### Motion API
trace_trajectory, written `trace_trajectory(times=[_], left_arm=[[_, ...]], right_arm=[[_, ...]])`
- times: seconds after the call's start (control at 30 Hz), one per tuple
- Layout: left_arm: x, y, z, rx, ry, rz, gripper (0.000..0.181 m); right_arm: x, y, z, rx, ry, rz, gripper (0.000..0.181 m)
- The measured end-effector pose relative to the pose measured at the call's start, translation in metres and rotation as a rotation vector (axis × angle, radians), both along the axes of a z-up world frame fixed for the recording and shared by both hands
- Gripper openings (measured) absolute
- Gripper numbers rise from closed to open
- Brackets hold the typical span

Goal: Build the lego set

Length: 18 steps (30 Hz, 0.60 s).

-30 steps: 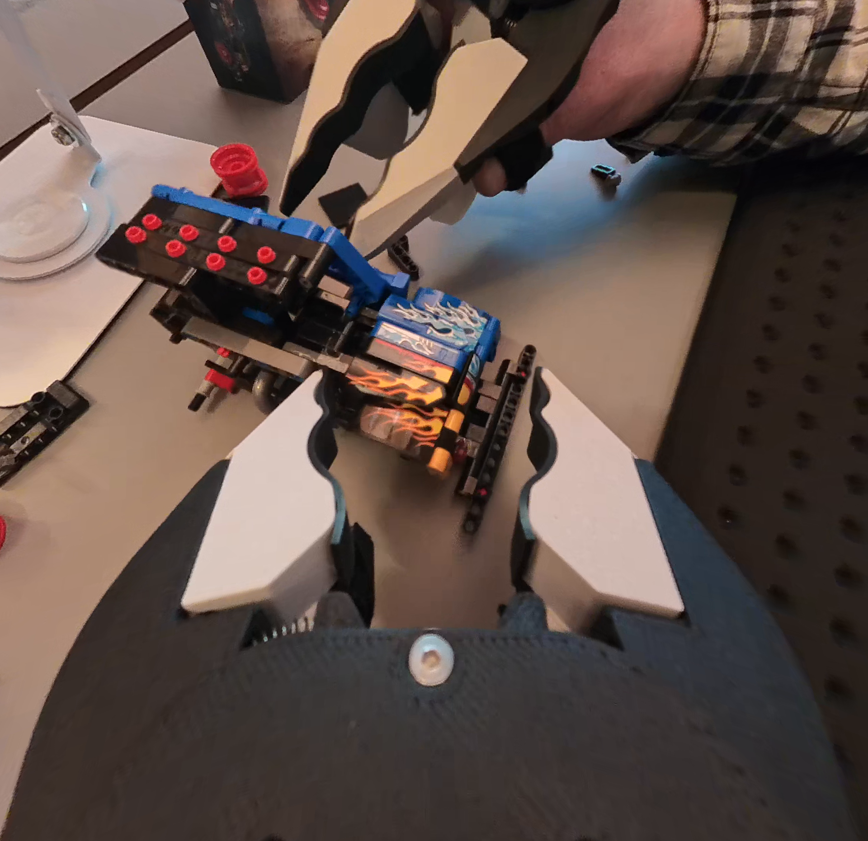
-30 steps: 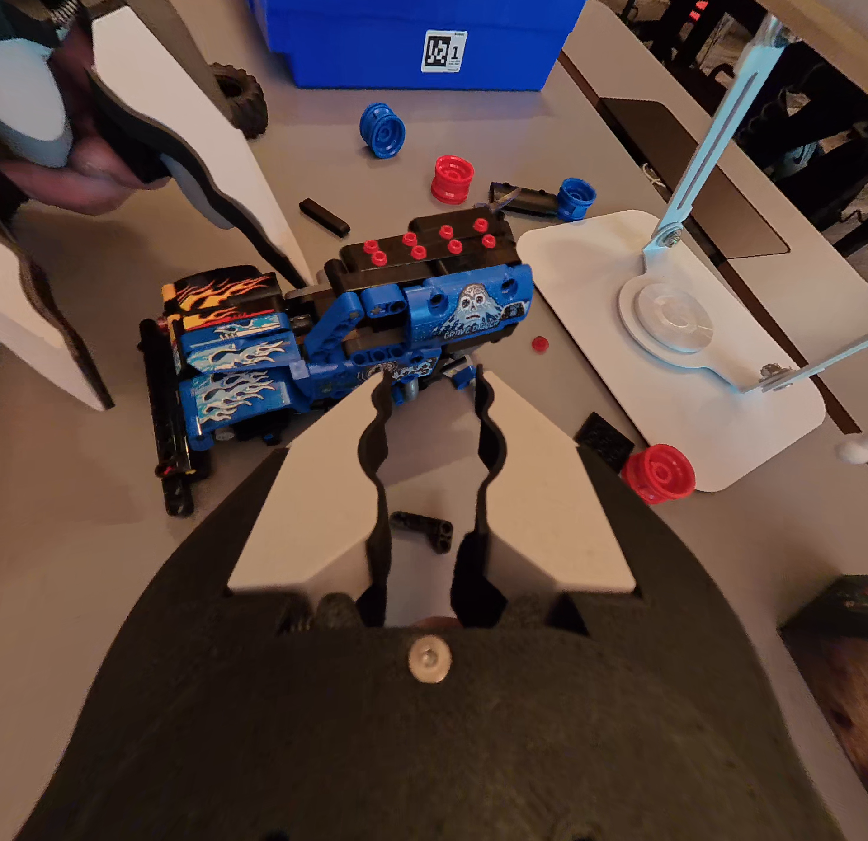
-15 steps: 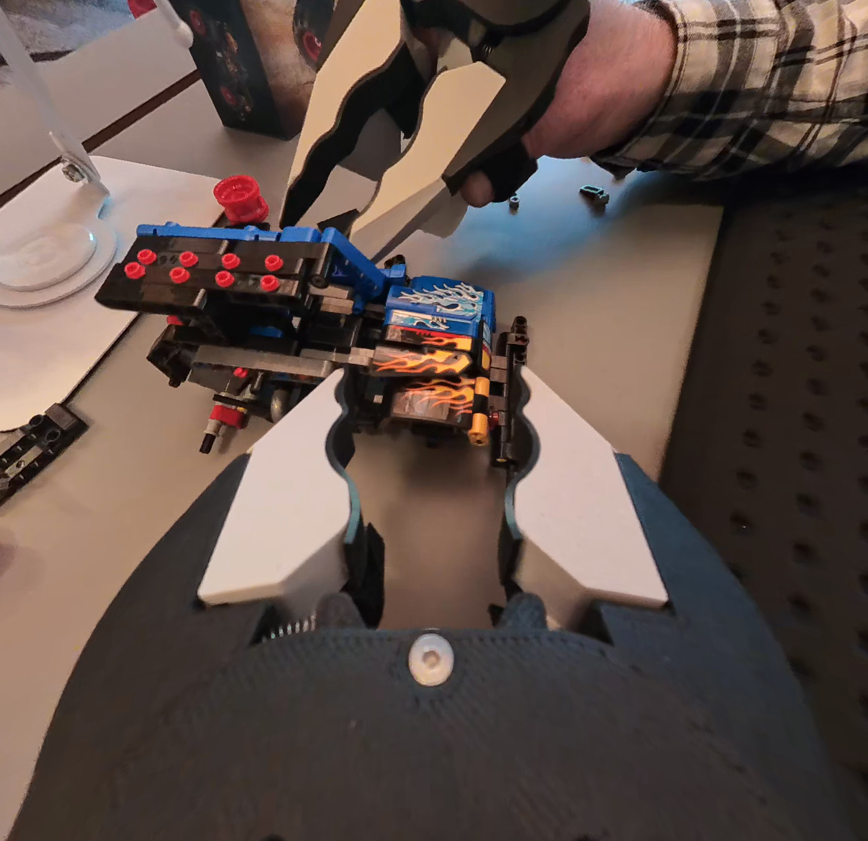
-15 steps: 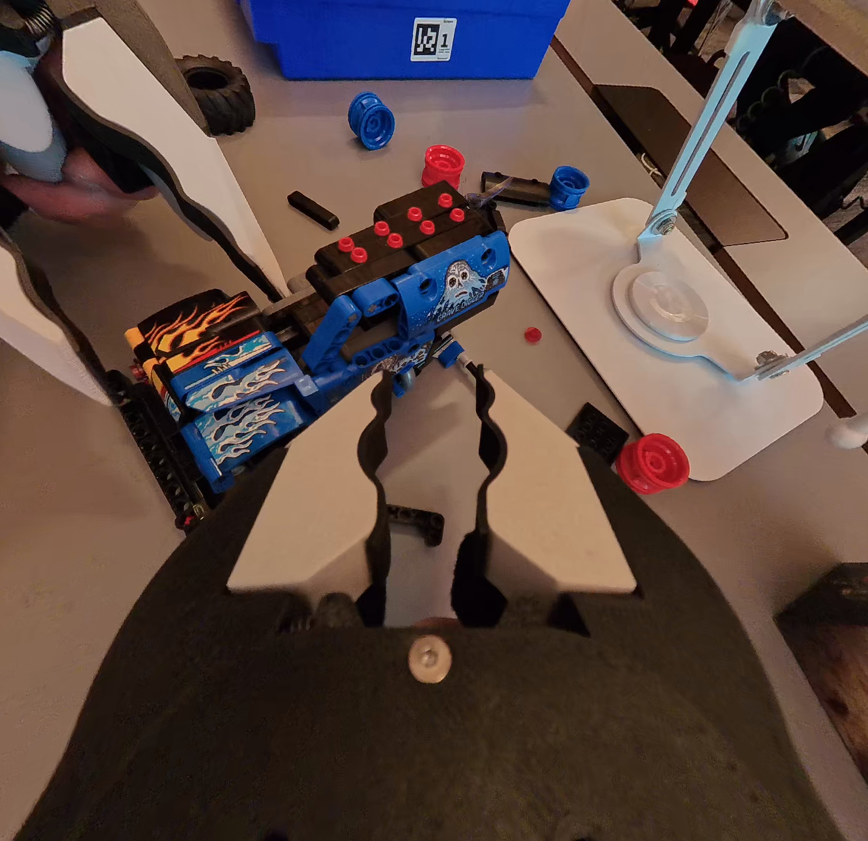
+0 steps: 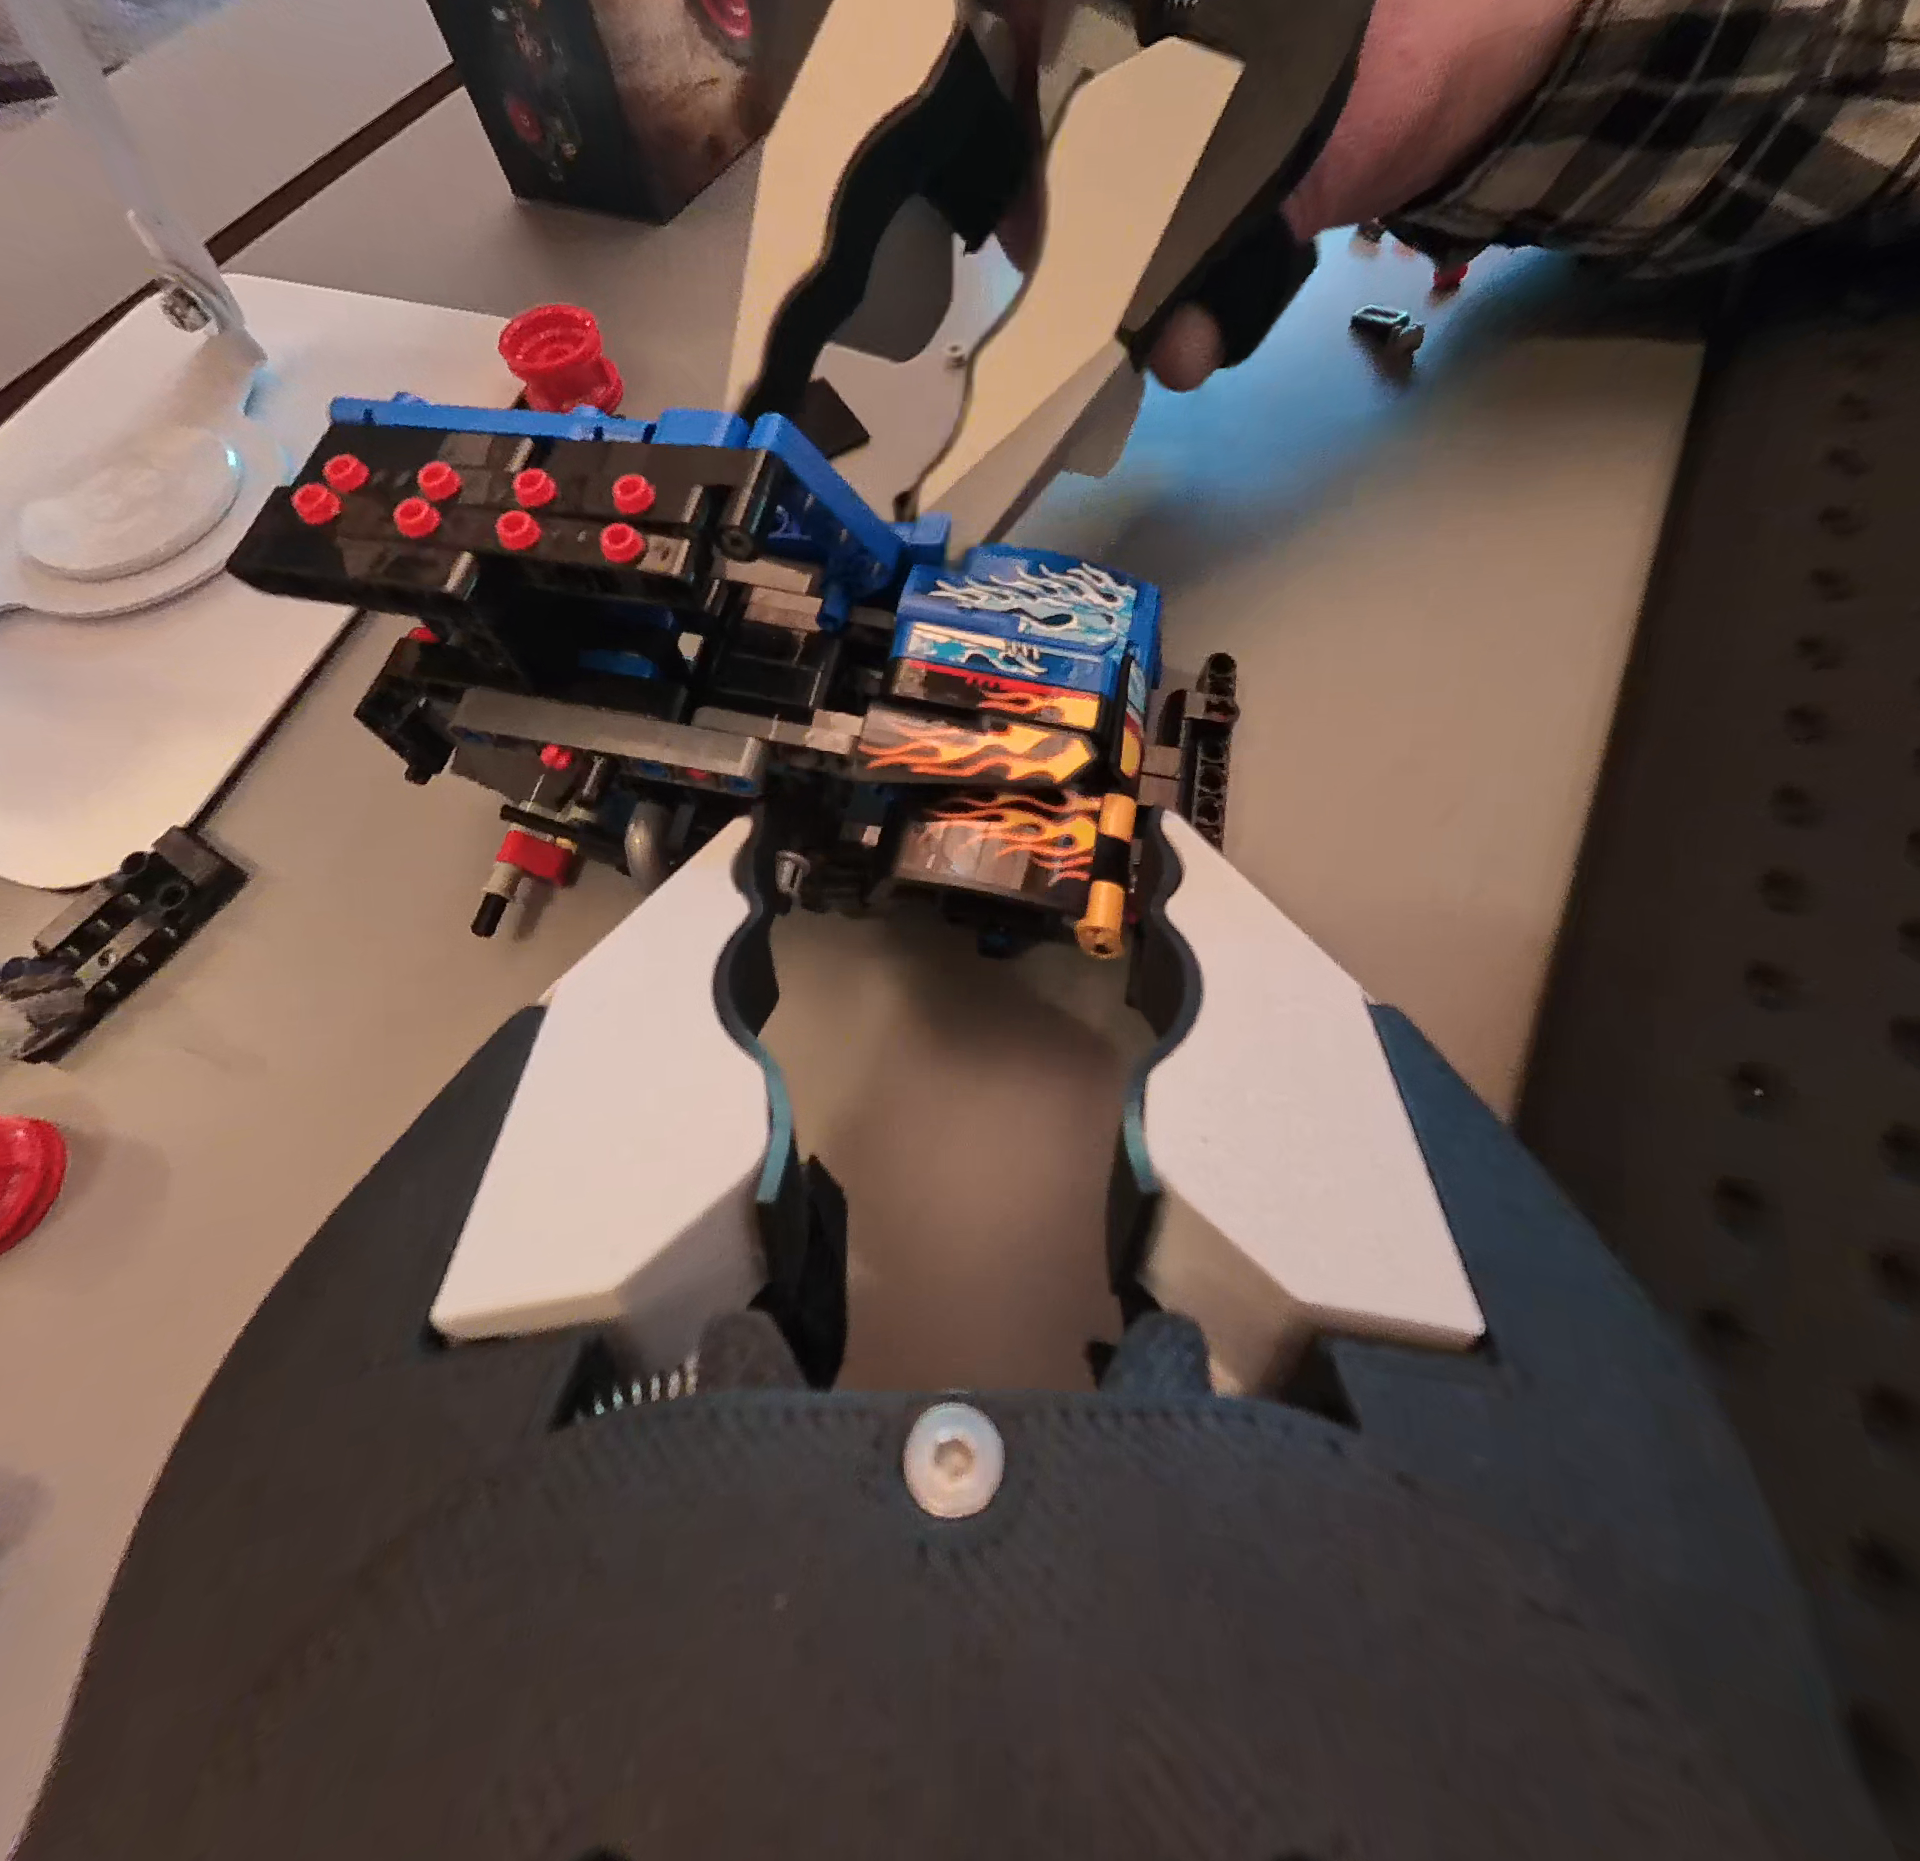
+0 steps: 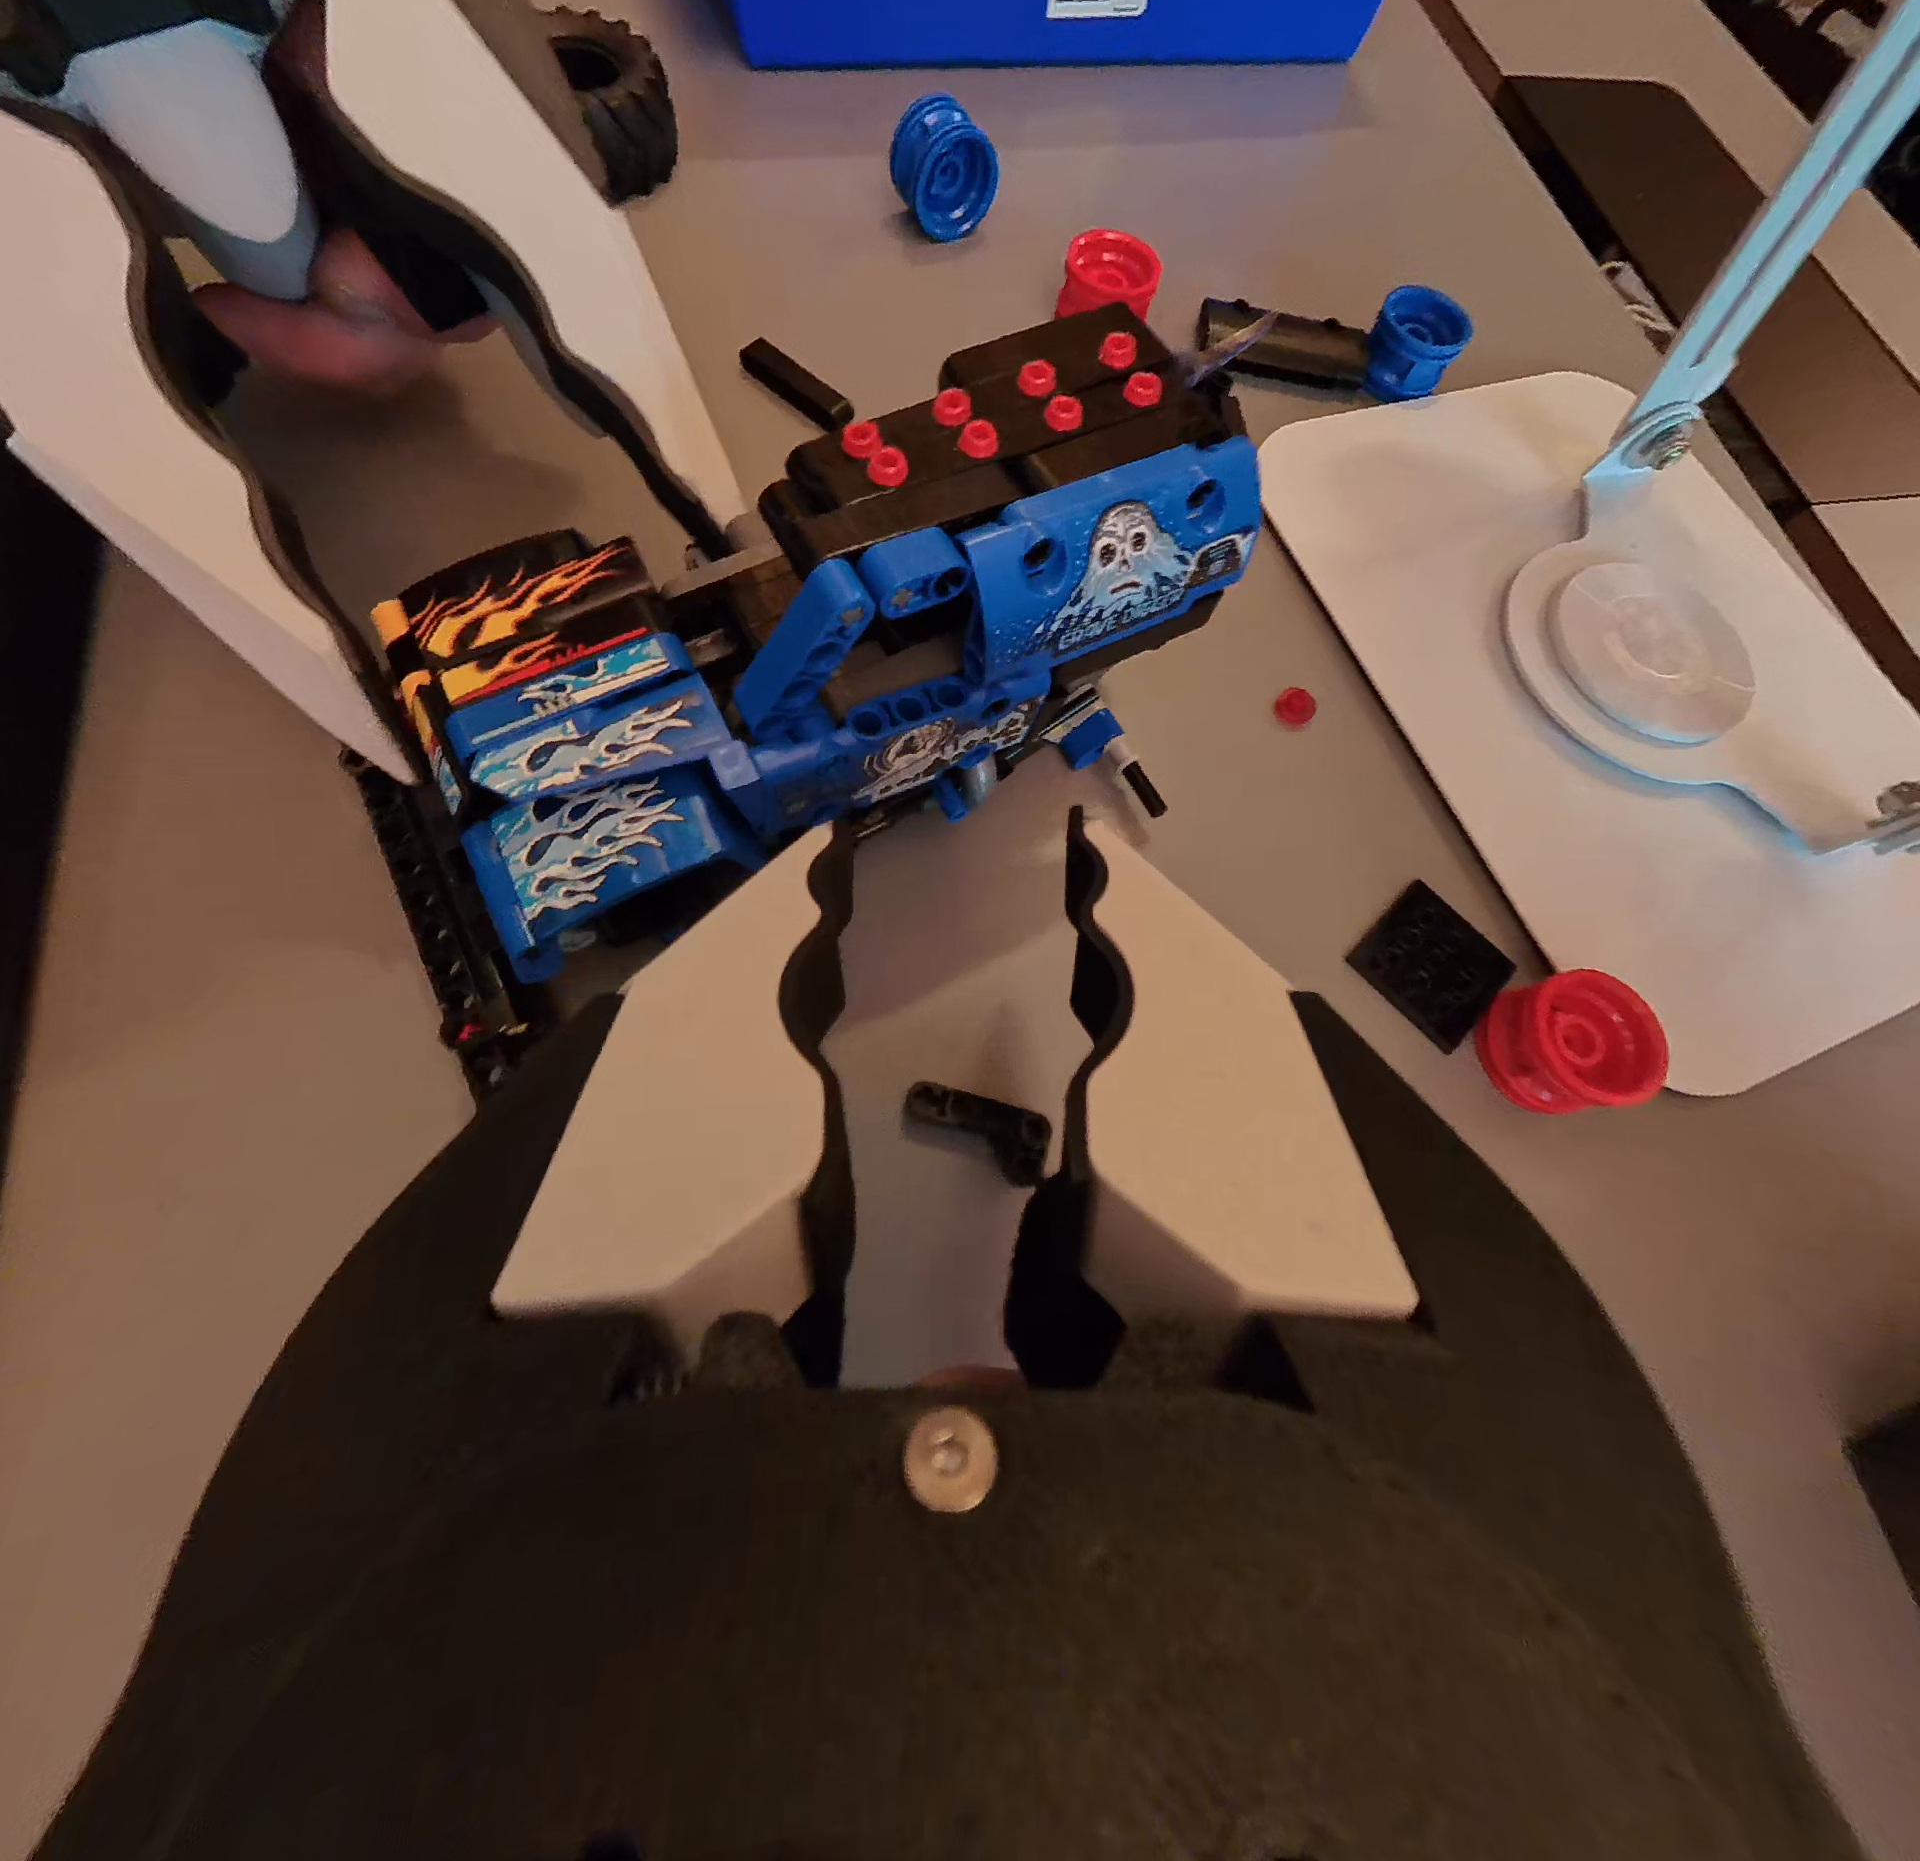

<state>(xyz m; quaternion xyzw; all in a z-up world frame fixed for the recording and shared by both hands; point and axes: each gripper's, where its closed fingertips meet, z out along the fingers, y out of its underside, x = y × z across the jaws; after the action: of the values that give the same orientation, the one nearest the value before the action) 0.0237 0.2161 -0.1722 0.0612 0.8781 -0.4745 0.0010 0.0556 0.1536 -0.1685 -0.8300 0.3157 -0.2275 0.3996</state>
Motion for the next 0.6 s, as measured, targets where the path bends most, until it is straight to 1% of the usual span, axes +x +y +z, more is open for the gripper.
trace_trajectory(times=[0.03, 0.27, 0.43, 0.6], left_arm=[[0.001, 0.002, 0.0, 0.003, 0.003, -0.001, 0.069], [0.005, 0.014, -0.001, 0.021, 0.02, -0.042, 0.069], [0.005, 0.023, -0.002, 0.026, 0.039, -0.086, 0.069], [0.005, 0.033, -0.001, 0.009, 0.114, -0.15, 0.068]], right_arm=[[-0.002, 0.003, -0.001, 0.004, 0.01, 0.015, 0.043], [-0.01, 0.018, 0.001, 0.004, 0.005, 0.064, 0.034], [-0.017, 0.027, 0.004, 0.027, 0.016, 0.1, 0.035], [-0.024, 0.042, 0.004, 0.071, 0.041, 0.14, 0.03]])
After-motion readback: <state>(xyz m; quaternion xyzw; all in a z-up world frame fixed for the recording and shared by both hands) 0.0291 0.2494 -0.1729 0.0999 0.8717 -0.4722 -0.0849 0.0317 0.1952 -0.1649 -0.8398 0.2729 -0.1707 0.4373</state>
